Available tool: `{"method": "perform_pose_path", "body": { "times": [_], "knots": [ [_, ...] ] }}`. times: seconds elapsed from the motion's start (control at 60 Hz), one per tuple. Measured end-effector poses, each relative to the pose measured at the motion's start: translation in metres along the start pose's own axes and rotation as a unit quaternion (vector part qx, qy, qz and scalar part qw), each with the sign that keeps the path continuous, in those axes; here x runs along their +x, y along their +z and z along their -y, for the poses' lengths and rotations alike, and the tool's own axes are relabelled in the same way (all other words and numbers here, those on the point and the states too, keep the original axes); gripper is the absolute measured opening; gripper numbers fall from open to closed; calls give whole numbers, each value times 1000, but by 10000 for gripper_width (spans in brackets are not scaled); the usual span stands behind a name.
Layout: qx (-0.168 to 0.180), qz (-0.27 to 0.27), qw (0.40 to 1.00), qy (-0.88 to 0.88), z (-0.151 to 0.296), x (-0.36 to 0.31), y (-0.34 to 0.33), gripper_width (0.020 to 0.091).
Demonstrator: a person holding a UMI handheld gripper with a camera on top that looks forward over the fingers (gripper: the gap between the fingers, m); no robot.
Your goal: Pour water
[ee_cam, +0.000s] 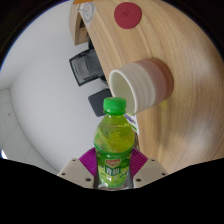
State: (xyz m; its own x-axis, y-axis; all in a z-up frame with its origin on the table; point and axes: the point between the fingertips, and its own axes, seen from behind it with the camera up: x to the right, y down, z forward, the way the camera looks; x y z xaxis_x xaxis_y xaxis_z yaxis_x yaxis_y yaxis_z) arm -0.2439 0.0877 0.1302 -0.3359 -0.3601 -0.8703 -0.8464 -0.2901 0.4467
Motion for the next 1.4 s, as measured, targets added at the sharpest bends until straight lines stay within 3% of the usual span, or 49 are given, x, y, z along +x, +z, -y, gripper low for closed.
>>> {"method": "perform_pose_path", "body": {
  "times": [0.167, 0.283, 0.45, 0.6, 0.717, 0.85, 1.117, 1.217, 1.283, 1.4],
  "knots": [
    [1, -6, 1000, -20, 6, -2, -5, 393],
    [-10, -19, 987, -156, -1, -17, -16, 393],
    [1, -37, 887, -461, 14, -68, -47, 395],
    [56, -53, 761, -644, 61, -119, -77, 395],
    [117, -73, 668, -731, 120, -138, -99, 395],
    [156, -115, 607, -771, 174, -138, -110, 395],
    [137, -159, 575, -791, 258, -72, -85, 395],
    [134, -154, 576, -792, 270, -51, -77, 427],
    [154, -120, 577, -793, 269, -59, -77, 428],
    [160, -110, 576, -794, 268, -61, -78, 457]
  ]
}}
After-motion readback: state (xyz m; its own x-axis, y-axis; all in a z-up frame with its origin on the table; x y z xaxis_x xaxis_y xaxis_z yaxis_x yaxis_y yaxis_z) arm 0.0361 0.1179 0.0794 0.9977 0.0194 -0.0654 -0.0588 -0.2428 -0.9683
